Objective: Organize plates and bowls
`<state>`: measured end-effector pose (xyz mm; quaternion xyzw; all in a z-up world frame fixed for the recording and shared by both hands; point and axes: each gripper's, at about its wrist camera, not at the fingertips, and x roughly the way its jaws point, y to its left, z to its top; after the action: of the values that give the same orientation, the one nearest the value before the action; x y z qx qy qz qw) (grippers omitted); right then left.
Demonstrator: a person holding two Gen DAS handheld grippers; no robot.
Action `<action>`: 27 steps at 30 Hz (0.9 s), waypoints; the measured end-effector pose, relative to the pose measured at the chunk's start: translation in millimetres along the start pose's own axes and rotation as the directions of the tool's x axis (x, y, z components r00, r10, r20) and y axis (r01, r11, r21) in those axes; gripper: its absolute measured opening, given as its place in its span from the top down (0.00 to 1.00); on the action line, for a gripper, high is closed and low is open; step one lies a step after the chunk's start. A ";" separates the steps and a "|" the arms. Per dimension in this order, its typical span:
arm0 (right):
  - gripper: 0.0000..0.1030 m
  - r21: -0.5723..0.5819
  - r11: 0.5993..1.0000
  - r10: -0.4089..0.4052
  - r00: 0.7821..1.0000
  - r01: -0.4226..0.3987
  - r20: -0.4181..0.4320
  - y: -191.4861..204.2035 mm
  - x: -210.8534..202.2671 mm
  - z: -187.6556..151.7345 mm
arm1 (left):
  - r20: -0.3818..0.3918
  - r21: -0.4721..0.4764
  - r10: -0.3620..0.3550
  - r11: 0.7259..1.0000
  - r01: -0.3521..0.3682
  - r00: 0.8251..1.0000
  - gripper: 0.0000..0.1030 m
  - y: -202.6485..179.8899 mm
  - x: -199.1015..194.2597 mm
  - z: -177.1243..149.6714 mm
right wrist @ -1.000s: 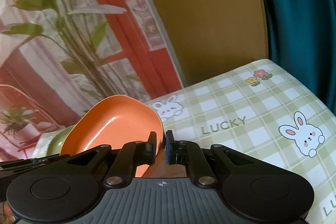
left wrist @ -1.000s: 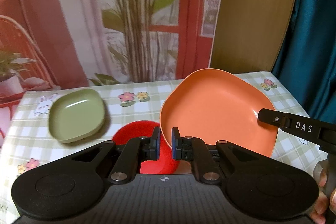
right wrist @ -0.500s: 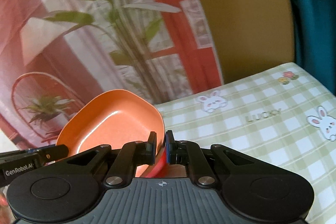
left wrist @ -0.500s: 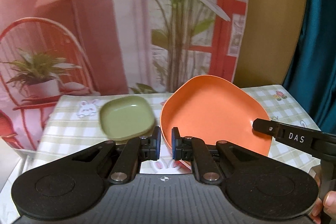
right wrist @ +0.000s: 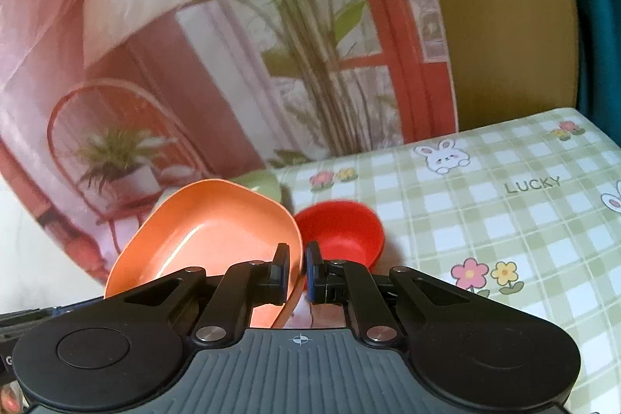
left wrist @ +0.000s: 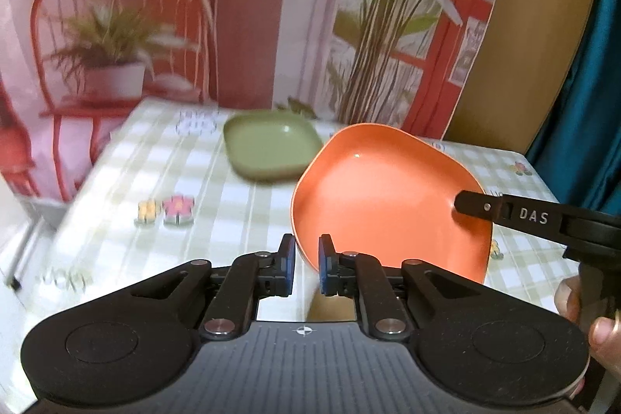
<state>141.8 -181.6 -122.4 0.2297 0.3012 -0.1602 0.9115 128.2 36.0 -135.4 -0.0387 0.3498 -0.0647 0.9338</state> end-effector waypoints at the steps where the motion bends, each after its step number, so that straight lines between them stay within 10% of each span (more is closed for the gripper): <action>1: 0.92 -0.027 1.000 -0.006 1.000 0.006 -0.005 3.4 0.3 -3.8 | -0.006 -0.014 -0.006 1.000 0.006 1.000 0.87 2.5 0.4 -4.6; 27: 0.92 -0.068 0.996 -0.059 0.987 0.049 -0.152 -17.2 18.7 -61.8 | -0.199 -0.129 -0.036 0.992 0.010 0.979 0.86 2.4 23.2 -79.0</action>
<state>119.4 -167.1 -183.6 0.2036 0.3817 -0.1569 0.8878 93.7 32.8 -210.2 -0.0957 0.4453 -0.0567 0.8884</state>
